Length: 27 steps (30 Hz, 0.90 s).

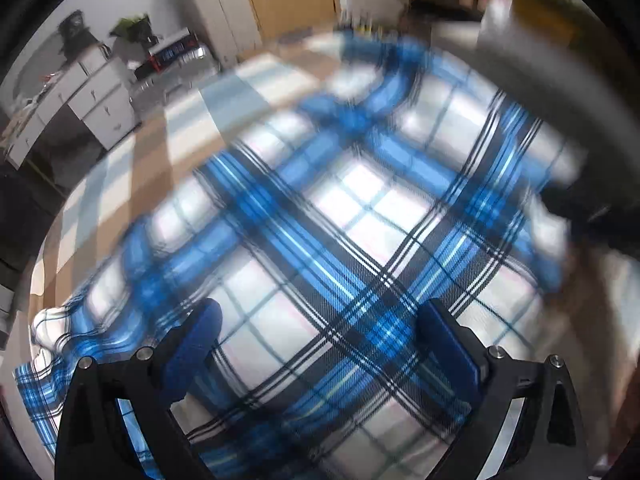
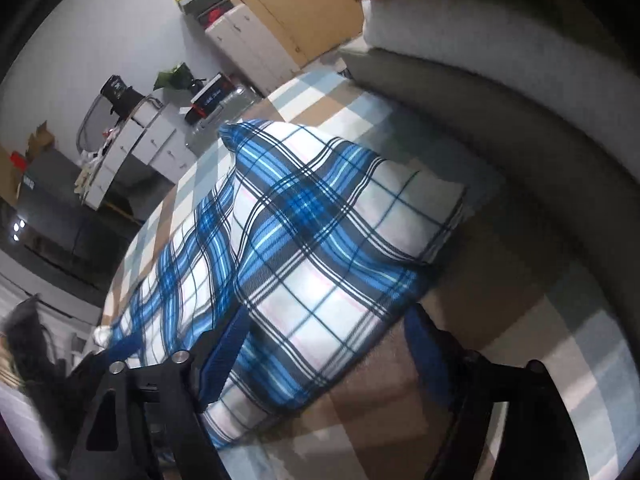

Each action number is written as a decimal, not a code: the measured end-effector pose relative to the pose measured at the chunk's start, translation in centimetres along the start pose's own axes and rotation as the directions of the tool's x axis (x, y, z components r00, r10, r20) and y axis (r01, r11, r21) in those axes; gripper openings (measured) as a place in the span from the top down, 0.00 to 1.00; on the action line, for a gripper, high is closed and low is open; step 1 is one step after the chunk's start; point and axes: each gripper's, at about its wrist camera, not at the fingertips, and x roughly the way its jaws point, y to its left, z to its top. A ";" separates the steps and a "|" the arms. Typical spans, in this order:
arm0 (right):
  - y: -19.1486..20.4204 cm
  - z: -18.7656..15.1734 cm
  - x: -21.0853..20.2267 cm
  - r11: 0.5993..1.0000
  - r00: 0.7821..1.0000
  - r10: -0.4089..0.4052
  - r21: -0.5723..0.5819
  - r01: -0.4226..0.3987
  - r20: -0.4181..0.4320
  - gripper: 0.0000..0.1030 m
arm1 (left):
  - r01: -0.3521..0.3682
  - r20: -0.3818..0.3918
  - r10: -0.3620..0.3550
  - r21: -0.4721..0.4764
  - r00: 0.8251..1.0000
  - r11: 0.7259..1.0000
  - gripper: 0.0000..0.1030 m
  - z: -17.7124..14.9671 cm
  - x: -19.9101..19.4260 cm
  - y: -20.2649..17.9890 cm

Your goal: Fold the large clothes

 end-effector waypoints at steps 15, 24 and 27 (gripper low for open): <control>3.7 -0.9 -0.2 0.978 0.987 0.107 -0.189 -0.083 0.118 0.84 | 0.081 0.042 -0.078 -0.087 0.996 0.993 0.02 -1.3 0.6 2.1; 4.3 -6.4 -6.7 0.927 0.987 0.088 -0.374 -0.032 0.132 0.91 | 0.135 0.002 -0.135 0.004 0.991 0.991 0.02 -4.9 -1.8 0.6; 3.2 -9.1 -10.1 0.921 0.991 0.075 -0.390 -0.027 0.108 0.92 | 0.176 -0.019 -0.175 0.064 0.984 0.982 0.03 -7.6 -3.8 -0.9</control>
